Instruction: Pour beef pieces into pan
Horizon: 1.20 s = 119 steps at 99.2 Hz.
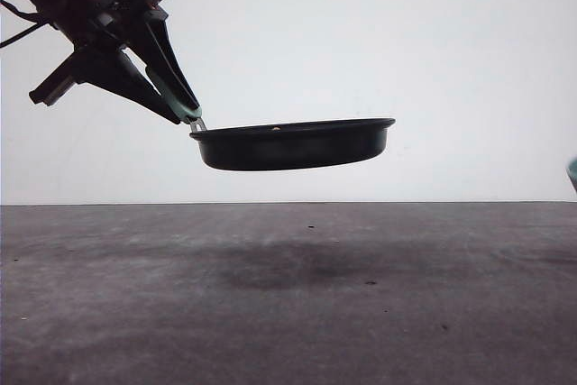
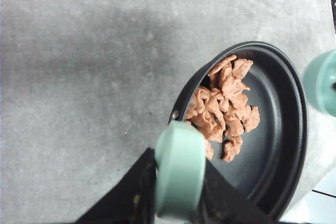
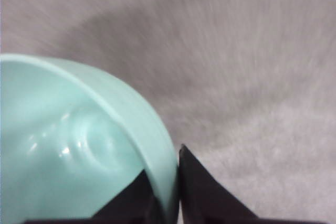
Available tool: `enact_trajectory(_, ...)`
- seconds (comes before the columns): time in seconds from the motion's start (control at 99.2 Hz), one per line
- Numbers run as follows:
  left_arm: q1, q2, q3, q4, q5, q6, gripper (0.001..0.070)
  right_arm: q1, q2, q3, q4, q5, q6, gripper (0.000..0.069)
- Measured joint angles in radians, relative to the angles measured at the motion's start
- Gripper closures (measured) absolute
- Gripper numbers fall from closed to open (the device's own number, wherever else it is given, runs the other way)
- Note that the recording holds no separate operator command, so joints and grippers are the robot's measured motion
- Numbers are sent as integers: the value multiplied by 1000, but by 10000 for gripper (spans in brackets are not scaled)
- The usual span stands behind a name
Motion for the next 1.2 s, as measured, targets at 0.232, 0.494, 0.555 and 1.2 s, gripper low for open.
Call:
enact_trajectory(0.232, 0, 0, 0, -1, -1, 0, 655, -1, 118, 0, -28, -32, -17, 672)
enact_trajectory(0.494, 0, 0, 0, 0, -2, 0, 655, -1, 135, 1, -20, -21, -38, 668)
enact_trajectory(0.555, 0, 0, 0, 4, -2, 0, 655, -1, 135, 1, -20, -20, -44, 656)
enact_trajectory(1.2, 0, 0, 0, 51, -49, -2, 655, 2, -13, 296, -155, -144, -53, 351)
